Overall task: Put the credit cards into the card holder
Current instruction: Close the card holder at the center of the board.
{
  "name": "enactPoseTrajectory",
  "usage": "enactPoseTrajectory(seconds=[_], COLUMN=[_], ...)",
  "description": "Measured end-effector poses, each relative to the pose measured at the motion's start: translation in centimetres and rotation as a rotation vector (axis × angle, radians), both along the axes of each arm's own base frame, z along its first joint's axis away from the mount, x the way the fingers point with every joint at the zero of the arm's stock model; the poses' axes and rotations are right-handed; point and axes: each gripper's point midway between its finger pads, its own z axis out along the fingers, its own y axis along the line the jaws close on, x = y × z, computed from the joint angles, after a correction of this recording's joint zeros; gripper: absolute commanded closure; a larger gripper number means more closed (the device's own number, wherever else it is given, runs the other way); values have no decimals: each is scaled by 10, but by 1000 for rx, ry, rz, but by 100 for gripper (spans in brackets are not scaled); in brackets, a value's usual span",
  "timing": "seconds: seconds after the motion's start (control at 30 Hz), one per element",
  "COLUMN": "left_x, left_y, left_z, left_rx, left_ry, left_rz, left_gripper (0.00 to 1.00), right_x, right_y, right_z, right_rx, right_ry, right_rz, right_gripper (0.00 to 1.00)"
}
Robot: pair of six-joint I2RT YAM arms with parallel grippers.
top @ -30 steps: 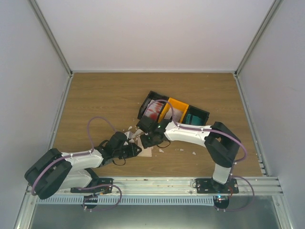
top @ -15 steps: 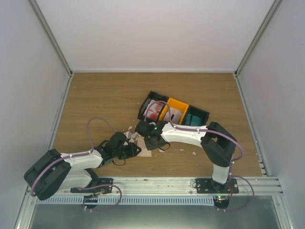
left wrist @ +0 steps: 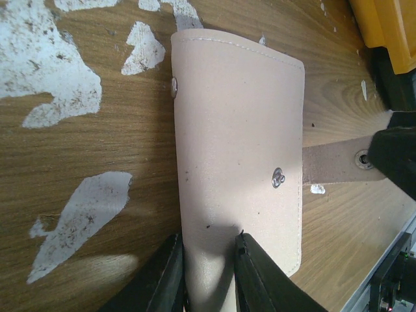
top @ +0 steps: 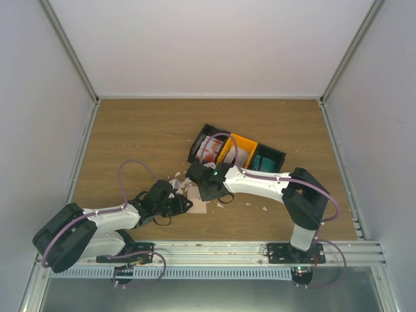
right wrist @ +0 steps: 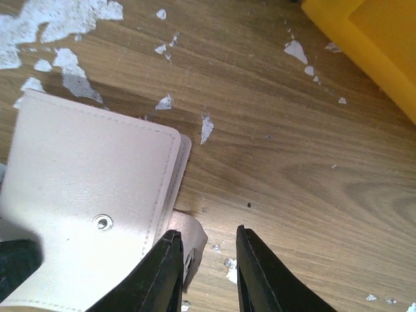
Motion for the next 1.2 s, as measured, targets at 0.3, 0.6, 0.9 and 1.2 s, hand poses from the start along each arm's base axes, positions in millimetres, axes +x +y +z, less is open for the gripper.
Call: enactPoseTrajectory(seconds=[0.3, 0.6, 0.9, 1.2], left_x=[0, 0, 1, 4], left_y=[0, 0, 1, 15], left_z=[0, 0, 5, 6], left_rx=[0, 1, 0, 49], left_ry=[0, 1, -21, -37], left_rz=[0, 0, 8, 51], left_gripper=[76, 74, 54, 65], right_x=[-3, -4, 0, 5], right_y=[-4, -1, 11, 33], right_z=[1, -1, 7, 9], right_rx=[22, 52, 161, 289], right_ry=[3, 18, 18, 31], right_rz=[-13, -8, 31, 82], right_gripper=[86, 99, 100, 100])
